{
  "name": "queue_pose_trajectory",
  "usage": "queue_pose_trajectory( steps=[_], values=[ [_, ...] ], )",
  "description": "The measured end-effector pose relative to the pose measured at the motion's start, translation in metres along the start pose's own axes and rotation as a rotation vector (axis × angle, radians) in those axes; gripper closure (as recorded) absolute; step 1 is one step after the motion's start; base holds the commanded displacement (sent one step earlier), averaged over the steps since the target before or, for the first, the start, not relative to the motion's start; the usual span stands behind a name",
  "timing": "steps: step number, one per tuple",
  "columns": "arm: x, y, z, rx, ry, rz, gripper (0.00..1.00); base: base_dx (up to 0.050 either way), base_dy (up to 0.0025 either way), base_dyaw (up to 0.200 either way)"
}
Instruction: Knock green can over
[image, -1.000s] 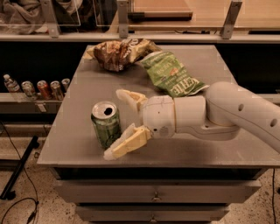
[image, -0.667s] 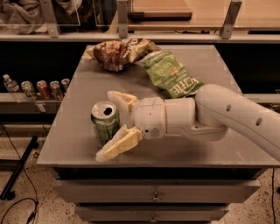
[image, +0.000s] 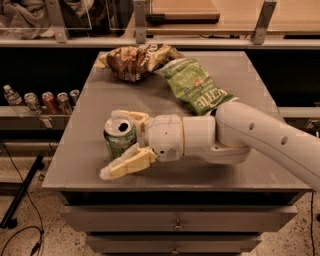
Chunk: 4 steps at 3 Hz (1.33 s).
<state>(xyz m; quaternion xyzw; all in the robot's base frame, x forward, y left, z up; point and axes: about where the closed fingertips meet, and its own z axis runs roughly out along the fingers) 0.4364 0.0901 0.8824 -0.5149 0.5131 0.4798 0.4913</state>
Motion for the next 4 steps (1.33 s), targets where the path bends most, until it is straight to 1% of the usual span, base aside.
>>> queue_pose_trajectory(
  steps=[3,4],
  values=[
    [0.0126,0.0015,0.0026,-0.023,-0.038,0.021,0.86,0.000,0.00000,0.000],
    [0.0098,0.0014,0.0024,-0.023,-0.038,0.021,1.00,0.000,0.00000,0.000]
  ],
)
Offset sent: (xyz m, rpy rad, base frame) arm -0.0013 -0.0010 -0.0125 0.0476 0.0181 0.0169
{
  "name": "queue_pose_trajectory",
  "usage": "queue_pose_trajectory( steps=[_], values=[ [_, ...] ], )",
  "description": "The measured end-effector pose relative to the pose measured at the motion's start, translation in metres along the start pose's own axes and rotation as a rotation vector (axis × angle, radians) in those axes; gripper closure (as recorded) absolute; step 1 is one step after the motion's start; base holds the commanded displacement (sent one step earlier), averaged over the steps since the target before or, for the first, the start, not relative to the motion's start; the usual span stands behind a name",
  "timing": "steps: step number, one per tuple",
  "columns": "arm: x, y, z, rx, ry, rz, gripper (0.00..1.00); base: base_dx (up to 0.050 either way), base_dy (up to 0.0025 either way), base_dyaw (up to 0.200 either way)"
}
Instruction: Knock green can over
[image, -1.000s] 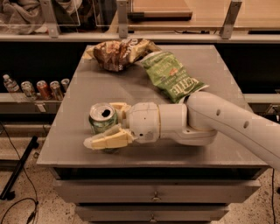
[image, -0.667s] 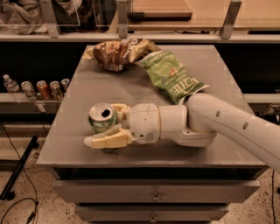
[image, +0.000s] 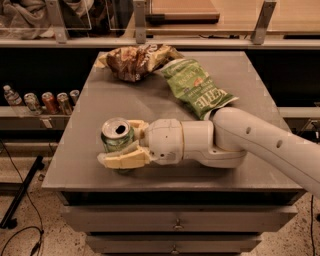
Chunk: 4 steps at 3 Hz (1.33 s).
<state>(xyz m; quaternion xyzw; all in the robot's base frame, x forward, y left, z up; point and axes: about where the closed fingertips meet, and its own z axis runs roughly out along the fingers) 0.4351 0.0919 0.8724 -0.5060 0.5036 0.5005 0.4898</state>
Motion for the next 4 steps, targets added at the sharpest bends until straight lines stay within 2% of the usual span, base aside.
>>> queue_pose_trajectory(
  steps=[1,3,4],
  values=[
    [-0.001,0.000,0.000,0.000,0.000,0.000,1.00,0.000,0.00000,0.000],
    [-0.011,-0.049,-0.044,0.114,0.124,-0.128,1.00,0.000,0.00000,0.000],
    [-0.021,-0.067,-0.060,0.146,0.181,-0.195,1.00,0.000,0.00000,0.000]
  ],
)
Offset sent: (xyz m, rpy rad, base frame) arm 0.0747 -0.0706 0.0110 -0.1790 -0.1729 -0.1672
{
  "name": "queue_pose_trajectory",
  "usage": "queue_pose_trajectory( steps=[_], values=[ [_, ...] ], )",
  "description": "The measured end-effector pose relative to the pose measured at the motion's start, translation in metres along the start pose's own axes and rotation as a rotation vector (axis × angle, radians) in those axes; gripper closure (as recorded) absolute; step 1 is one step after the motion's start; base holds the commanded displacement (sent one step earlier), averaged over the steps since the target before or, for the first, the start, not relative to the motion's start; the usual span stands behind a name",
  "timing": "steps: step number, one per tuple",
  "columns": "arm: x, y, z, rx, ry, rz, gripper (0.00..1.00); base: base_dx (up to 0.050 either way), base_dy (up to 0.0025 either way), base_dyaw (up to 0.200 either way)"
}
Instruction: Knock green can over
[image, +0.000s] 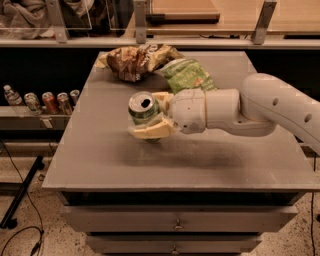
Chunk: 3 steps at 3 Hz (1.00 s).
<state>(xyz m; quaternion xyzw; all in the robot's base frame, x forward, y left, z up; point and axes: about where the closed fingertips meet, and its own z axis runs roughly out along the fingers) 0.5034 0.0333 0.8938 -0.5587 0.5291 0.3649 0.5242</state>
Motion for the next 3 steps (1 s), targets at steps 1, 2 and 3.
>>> queue_pose_trajectory(
  steps=[1,2,3],
  values=[
    [-0.0045,-0.0109,-0.0055,-0.014,0.064,-0.081,1.00,0.000,0.00000,0.000],
    [-0.0112,-0.0124,-0.0037,-0.075,0.141,-0.199,1.00,0.000,0.00000,0.000],
    [-0.0144,-0.0109,-0.0022,-0.144,0.220,-0.310,1.00,0.000,0.00000,0.000]
  ],
)
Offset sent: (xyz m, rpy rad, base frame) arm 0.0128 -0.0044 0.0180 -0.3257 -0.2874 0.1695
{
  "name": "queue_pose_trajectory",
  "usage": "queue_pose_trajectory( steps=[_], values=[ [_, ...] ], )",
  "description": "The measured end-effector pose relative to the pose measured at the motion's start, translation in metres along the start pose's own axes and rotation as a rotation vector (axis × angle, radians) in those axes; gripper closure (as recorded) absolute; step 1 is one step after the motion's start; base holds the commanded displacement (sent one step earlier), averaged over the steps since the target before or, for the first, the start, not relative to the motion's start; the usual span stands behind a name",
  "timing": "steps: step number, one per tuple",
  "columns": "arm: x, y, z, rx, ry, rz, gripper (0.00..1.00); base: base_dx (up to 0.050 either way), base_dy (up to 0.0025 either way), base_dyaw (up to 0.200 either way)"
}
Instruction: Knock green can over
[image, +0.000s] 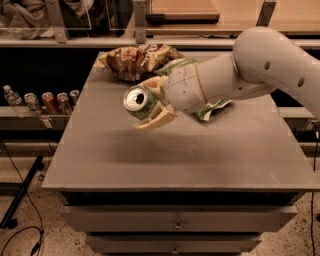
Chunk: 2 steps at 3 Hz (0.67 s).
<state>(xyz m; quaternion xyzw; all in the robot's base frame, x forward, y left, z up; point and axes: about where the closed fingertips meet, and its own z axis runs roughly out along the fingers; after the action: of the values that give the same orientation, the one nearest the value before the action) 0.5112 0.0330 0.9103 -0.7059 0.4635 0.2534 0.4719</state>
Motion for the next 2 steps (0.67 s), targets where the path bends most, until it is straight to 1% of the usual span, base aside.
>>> queue_pose_trajectory(
  steps=[1,2],
  values=[
    [0.0001,0.0001,-0.0026,-0.061,0.114,-0.101,1.00,0.000,0.00000,0.000],
    [0.0028,0.0014,-0.0067,-0.109,0.252,-0.198,1.00,0.000,0.00000,0.000]
  ],
)
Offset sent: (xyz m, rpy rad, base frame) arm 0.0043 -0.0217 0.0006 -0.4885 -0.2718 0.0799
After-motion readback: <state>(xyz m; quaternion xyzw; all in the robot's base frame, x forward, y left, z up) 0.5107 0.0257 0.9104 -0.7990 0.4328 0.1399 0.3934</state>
